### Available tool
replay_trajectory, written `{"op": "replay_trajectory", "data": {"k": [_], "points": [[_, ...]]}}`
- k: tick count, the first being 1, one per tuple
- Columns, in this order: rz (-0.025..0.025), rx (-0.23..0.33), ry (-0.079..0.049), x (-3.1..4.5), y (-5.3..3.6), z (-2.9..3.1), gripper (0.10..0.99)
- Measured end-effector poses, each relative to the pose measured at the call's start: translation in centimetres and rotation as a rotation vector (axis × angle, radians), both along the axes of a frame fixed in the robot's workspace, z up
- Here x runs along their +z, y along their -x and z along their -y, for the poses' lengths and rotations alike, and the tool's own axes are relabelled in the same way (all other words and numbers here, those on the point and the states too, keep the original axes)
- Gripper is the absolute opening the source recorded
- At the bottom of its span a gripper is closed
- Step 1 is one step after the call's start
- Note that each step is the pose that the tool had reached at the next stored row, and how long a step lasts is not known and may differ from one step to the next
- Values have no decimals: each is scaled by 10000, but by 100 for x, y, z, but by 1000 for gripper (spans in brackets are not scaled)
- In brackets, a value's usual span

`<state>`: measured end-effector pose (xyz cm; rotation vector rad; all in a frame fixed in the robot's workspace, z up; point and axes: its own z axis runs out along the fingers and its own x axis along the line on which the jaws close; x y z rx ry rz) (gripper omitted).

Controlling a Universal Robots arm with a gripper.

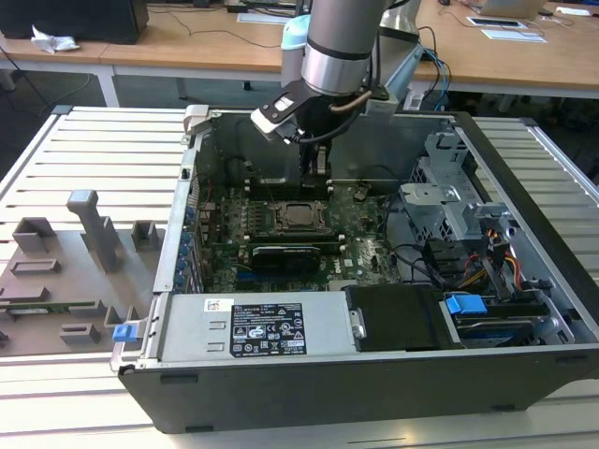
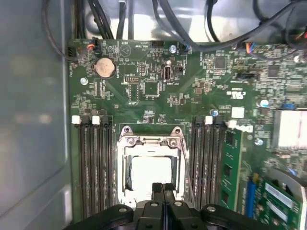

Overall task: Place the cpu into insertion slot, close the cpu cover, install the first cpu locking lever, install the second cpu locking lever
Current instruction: 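Close the cpu cover, then install the first cpu locking lever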

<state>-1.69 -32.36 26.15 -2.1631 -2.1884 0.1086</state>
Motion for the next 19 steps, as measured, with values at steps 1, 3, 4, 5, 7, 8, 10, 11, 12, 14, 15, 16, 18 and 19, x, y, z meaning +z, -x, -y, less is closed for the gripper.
{"op": "replay_trajectory", "data": {"k": [1,3,4,5,7,8,10,11,12,14,15,16,18,19], "points": [[0,0,0,13,0,0,106],[2,0,-3,13,0,0,106],[2,0,-2,13,0,0,106],[0,0,-1,14,0,0,106],[0,0,0,14,0,0,106],[1,0,0,14,0,0,106],[0,0,0,15,0,0,106],[1,0,-1,15,0,0,106],[1,0,-1,15,0,0,106],[1,0,-1,15,0,0,106],[0,0,0,15,0,0,106],[0,5,-1,15,0,0,106],[0,372,0,16,0,0,106],[0,677,0,15,0,0,106]]}}
